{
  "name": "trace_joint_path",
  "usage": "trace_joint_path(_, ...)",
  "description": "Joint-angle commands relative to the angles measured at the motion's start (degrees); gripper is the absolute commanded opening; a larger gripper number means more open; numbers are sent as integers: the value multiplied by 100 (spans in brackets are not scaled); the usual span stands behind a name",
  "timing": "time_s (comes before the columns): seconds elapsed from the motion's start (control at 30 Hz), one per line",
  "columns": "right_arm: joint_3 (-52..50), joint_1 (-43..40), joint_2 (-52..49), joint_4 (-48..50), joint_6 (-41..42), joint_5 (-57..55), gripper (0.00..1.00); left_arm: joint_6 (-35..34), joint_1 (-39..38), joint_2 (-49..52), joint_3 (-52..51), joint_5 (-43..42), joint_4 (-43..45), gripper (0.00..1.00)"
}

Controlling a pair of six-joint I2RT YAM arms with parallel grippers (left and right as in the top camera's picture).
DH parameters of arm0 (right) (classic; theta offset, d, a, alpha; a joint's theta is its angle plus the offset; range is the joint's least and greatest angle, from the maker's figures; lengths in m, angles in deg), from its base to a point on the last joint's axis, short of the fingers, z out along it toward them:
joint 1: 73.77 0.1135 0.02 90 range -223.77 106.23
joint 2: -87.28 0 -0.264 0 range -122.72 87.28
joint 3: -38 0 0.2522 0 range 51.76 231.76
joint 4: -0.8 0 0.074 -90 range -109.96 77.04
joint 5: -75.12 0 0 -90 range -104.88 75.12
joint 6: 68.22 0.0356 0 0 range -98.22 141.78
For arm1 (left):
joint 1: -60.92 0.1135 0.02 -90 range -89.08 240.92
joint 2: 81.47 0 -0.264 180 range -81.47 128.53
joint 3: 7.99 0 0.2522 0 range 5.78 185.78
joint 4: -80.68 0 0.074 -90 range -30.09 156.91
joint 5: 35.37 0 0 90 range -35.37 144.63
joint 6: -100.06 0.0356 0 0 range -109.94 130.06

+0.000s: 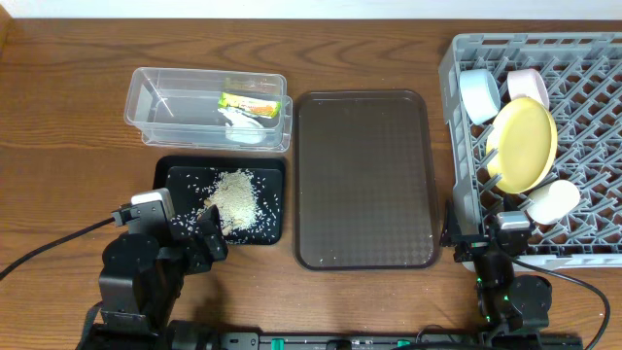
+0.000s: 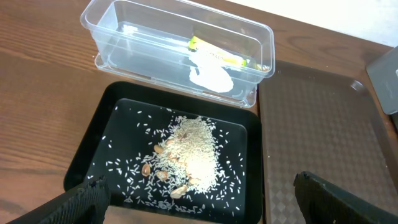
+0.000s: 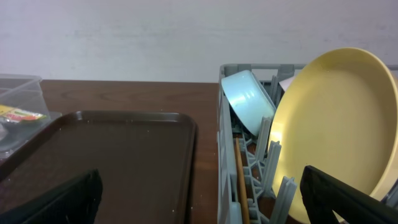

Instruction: Sort waste into correct bins and load items into the dishwasher rack

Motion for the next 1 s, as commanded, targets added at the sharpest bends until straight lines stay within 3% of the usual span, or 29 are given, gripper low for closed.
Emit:
trace_joint_path(0.0,-9,46,17,-22,-68,-33,99,-7,26,-4,0,63,11,96)
trace_joint_path(0.83,-9,46,11,-24,-68,-33,99,-7,26,-4,0,63,7,96)
trace_joint_path(0.97,-9,46,11,-24,-68,-33,99,236,39,-72,-101,133,-70,96)
